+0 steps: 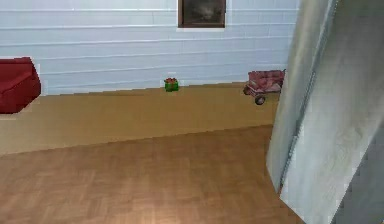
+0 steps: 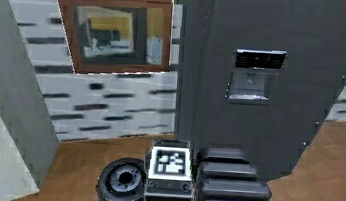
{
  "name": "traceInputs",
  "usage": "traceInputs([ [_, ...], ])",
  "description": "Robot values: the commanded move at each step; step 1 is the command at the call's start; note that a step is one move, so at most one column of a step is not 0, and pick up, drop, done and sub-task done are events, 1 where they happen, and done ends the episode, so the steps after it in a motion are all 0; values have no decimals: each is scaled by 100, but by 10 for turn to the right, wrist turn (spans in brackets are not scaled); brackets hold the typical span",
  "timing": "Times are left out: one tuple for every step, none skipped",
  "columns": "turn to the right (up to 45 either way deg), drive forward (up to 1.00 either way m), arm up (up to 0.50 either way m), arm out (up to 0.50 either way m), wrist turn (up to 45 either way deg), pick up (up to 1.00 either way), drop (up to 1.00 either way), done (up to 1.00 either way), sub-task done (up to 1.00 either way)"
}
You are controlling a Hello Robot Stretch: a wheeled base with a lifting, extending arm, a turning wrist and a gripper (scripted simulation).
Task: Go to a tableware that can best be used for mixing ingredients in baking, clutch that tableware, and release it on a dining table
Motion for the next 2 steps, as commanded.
traceInputs([
  [0,100,0,0,0,0,0,0,0],
  [0,55,0,0,0,0,0,0,0],
])
